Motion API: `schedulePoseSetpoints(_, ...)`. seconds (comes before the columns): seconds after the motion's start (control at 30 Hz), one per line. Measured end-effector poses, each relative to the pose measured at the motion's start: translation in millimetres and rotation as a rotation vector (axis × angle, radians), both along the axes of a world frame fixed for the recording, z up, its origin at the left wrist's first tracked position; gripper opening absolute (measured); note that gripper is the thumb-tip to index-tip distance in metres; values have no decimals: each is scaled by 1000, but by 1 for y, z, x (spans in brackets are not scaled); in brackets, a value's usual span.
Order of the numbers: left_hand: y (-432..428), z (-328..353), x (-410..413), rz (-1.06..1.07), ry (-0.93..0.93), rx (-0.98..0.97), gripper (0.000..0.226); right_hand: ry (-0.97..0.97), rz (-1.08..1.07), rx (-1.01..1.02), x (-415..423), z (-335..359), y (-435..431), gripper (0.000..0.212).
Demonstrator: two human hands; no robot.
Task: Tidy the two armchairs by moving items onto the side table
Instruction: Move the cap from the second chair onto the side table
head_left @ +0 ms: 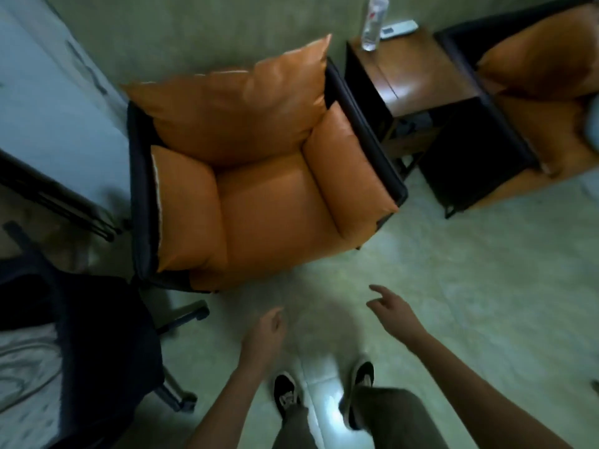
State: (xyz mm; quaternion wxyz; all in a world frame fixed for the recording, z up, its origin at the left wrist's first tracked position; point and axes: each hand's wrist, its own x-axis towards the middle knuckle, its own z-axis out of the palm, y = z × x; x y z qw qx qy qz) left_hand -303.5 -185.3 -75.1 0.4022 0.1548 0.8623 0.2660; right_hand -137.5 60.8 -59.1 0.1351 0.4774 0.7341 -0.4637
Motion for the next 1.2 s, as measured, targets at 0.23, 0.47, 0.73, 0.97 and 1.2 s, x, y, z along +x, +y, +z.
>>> schedulePoseSetpoints(0.23, 51, 56, 40, 36, -83, 103, 41, 68, -352, 59, 124, 49, 20, 39)
schedulePoseSetpoints(0.47, 145, 45, 94, 24, -52, -14, 46, -75, -592, -3, 239, 21, 85, 46)
schedulePoseSetpoints(0.73, 303, 52, 188, -159, -46, -70, 43, 17, -707, -10, 330, 44, 229, 44)
schedulePoseSetpoints(0.97, 460, 65, 239, -311, -44, -19, 42, 85, -837, 30, 386, 58, 341, 44)
schedulePoseSetpoints(1.2, 653, 73, 257, -469, -50, 107, 40, -31, -941, -19, 435, 35, 421, 45)
